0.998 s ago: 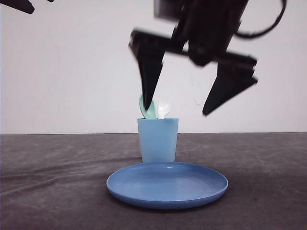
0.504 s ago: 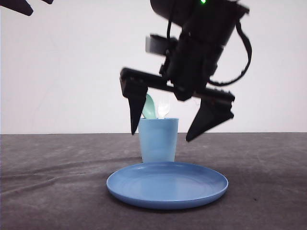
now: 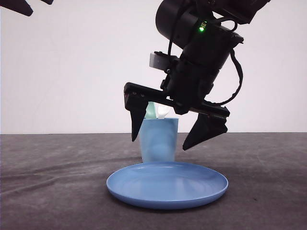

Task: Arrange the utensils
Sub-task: 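Lower the open right gripper around the cup and close on it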

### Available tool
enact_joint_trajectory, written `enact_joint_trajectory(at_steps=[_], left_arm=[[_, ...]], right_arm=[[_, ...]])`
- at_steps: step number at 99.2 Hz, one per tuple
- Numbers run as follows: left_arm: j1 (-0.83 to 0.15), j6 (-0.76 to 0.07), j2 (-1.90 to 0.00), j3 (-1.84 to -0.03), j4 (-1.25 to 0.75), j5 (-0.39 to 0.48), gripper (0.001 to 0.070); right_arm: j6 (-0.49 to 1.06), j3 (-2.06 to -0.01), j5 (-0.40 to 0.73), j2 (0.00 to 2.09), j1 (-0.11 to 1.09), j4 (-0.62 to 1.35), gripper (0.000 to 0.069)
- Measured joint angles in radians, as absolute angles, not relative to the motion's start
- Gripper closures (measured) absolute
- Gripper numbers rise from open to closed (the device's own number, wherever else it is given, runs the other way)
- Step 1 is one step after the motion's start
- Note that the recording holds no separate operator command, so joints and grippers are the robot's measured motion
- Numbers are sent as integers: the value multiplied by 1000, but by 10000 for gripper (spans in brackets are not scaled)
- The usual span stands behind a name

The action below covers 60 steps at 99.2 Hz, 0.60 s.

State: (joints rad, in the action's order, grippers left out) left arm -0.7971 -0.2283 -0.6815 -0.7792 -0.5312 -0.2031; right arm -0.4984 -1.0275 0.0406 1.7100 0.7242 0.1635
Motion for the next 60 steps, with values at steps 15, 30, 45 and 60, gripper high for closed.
enact_joint_trajectory(at_steps=[15, 30, 45, 60], left_arm=[[-797, -228, -682, -779, -531, -203, 481], [-797, -228, -684, -779, -527, -203, 481], [-797, -228, -693, -779, -507, -203, 481], [-797, -228, -699, -779, -501, -203, 481]], right_arm=[[-494, -1028, 29, 1710, 711, 163, 11], [-485, -1028, 19, 1720, 699, 158, 11], [-468, -1028, 18, 1721, 695, 141, 11], [-464, -1028, 15, 1722, 694, 120, 11]])
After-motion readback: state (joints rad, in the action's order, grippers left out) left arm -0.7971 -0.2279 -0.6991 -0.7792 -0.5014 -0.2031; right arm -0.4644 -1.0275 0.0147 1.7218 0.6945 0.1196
